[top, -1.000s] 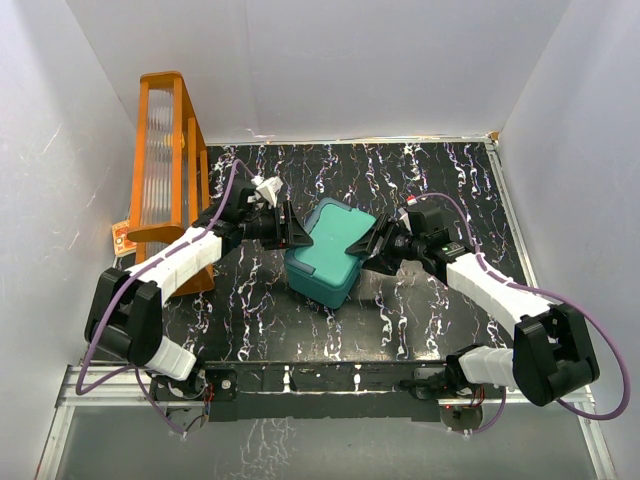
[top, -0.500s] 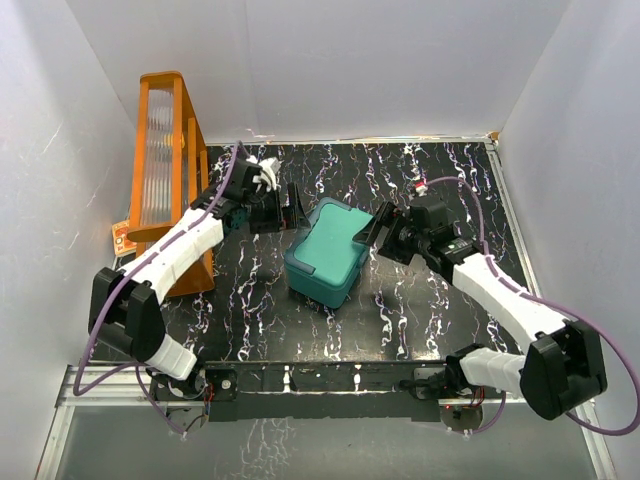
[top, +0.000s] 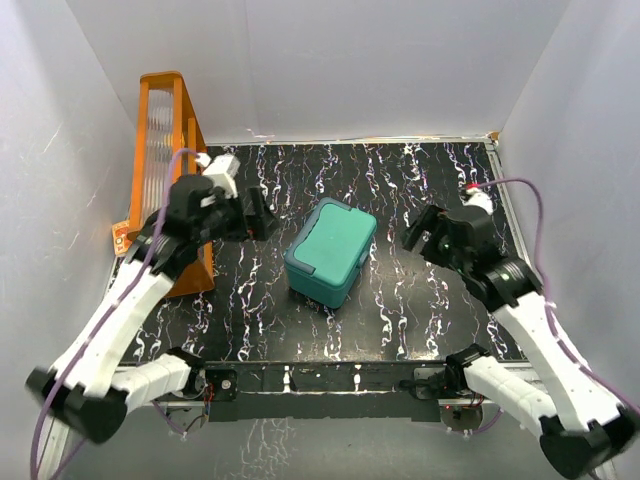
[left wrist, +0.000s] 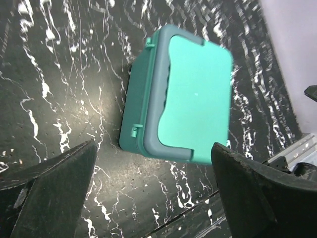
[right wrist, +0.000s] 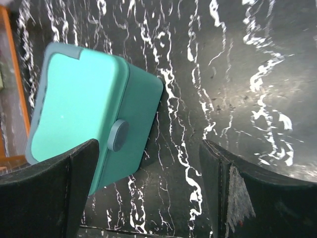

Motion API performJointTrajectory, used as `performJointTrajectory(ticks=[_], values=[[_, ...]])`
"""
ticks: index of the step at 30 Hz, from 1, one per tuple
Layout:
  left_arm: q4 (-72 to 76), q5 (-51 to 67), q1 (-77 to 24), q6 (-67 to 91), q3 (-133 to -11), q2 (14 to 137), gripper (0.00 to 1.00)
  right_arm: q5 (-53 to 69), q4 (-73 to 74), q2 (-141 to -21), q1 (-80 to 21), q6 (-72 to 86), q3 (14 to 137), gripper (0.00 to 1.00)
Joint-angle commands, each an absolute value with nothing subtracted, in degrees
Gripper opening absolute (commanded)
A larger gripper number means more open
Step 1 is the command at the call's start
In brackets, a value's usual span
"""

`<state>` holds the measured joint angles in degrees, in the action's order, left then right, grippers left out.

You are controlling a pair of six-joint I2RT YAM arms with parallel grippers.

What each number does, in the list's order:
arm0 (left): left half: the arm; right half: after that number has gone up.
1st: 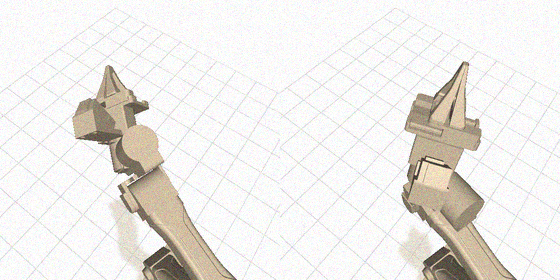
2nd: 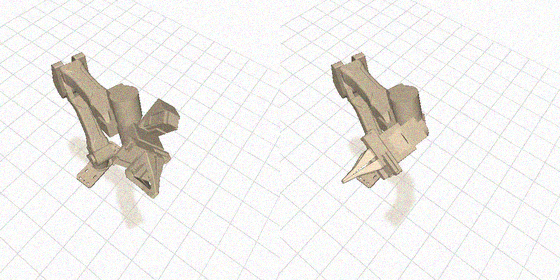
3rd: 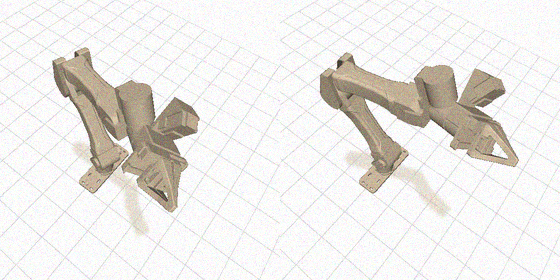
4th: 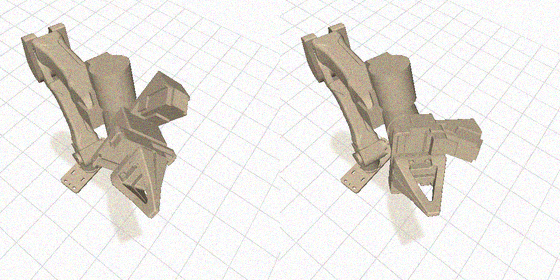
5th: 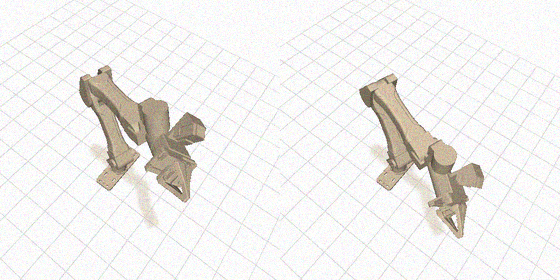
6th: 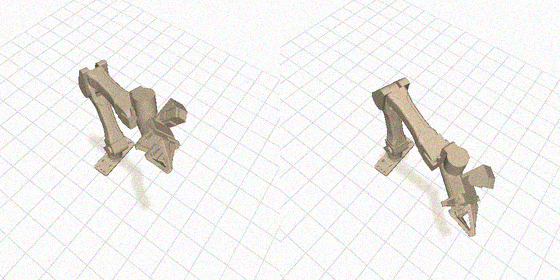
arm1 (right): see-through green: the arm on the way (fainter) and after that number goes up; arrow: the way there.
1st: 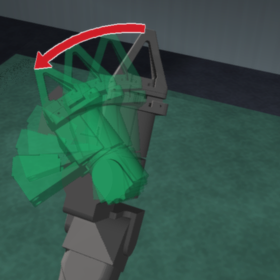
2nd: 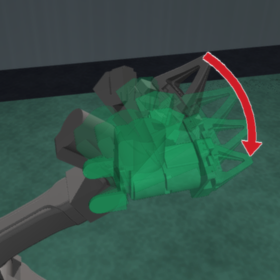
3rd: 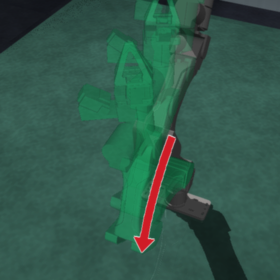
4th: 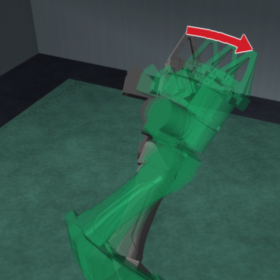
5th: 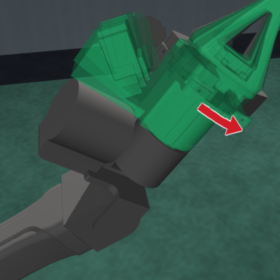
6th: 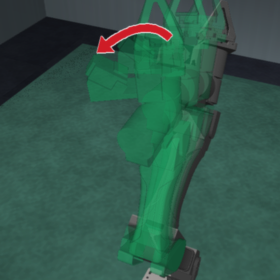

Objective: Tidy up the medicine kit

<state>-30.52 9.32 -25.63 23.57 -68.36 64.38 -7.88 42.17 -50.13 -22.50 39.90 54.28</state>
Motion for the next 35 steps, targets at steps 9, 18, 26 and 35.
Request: performJointTrajectory(ticks=[9,18,26,35], values=[[-39.8,3.2,-25.8,20.7,-76.0,41.6,0.99,-24.5,55.7,-31.0,-22.4,37.2,71.4,0.82],[-46.6,-3.4,-25.8,16.3,-83.2,36.2,0.99,-27.1,57.1,-27.4,-22.4,34.3,77.3,0.87],[-47.4,-5.8,-25.8,14.8,-84.8,34.2,0.99,-27.6,55.1,-25.8,-22.4,33.4,77.0,0.9],[-46.7,-7.3,-25.8,14.8,-83.8,33.2,0.99,-26.7,54.6,-25.3,-22.4,32.6,77.2,0.91]])
